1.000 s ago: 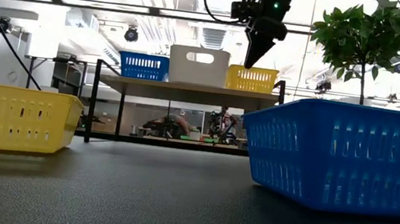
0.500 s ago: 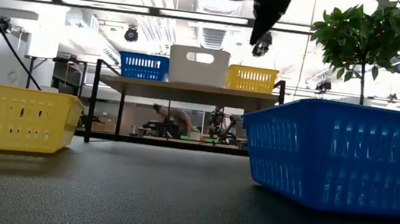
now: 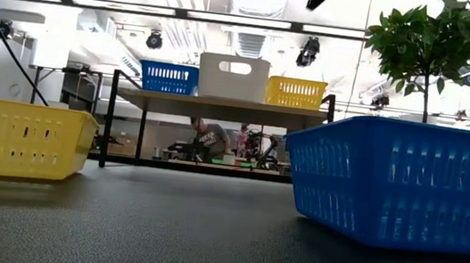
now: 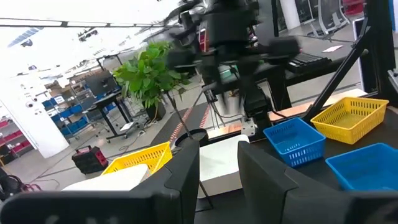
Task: Stack baskets on shelf by color
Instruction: Stack the left yellow bin on the yellow bin on the shelf
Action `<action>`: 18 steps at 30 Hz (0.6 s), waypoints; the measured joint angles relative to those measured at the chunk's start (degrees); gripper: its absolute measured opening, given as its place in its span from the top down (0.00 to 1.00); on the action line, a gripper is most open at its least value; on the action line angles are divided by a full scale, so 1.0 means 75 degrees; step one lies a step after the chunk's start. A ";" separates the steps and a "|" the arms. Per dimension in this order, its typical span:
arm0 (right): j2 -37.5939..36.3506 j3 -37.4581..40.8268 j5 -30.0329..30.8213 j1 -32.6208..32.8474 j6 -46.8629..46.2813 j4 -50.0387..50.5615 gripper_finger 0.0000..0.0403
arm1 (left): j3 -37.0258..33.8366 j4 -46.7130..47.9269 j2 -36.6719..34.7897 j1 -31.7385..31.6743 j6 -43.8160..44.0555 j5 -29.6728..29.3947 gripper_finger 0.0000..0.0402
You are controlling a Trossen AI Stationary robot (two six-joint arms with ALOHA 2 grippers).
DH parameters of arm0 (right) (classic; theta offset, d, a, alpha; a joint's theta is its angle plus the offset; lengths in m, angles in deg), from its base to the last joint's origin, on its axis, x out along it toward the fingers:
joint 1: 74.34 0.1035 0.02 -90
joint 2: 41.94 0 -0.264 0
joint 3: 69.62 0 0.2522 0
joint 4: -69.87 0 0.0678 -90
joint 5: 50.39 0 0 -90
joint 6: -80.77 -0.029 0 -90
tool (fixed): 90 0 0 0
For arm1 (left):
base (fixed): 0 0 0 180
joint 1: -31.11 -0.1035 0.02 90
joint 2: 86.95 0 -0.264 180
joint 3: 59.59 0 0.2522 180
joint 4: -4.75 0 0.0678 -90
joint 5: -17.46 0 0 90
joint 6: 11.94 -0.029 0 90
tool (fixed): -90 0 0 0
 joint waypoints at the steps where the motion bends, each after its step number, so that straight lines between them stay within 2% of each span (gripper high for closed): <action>1: -0.0064 0.0133 0.0002 0.0178 -0.0087 -0.0132 0.87 | 0.0000 0.0000 0.0000 0.0000 0.0100 0.0000 0.77; 4: -0.0282 0.0626 0.0065 0.0695 -0.0259 -0.0630 0.91 | 0.0000 -0.0001 -0.0001 0.0000 0.0326 0.0034 0.77; 10: -0.0599 0.1768 0.0844 0.1618 -0.0320 -0.1675 0.94 | 0.0000 -0.0001 0.0000 0.0000 0.0910 0.0046 0.77; 18: -0.1212 0.3722 0.0995 0.2068 -0.0055 -0.4005 0.95 | 0.0000 -0.0014 0.0275 0.0009 0.1421 0.0052 0.77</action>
